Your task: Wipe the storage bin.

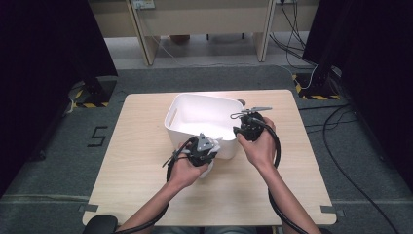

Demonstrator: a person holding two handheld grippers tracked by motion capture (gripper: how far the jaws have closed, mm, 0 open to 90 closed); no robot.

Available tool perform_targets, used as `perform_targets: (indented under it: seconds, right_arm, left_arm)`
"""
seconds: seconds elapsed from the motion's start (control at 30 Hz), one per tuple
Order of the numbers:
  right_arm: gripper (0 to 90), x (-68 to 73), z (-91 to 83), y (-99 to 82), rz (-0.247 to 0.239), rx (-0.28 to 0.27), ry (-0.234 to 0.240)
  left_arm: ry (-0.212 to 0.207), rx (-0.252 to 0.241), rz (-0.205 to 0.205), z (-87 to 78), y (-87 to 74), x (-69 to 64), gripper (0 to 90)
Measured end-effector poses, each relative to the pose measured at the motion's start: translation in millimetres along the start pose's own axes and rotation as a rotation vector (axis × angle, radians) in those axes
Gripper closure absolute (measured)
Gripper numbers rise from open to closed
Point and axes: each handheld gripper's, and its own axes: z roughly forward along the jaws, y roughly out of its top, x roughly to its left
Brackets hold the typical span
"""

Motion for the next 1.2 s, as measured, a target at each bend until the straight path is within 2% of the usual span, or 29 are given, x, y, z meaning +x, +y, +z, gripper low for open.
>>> perform_targets:
  seconds: [1.2]
  right_arm:
    - [67.9, 0.9, 0.0, -0.4, 0.008, 0.002, 0.005]
  left_arm:
    - [-0.012, 0.079, -0.008, 31.0, -23.6, -2.4, 79.8]
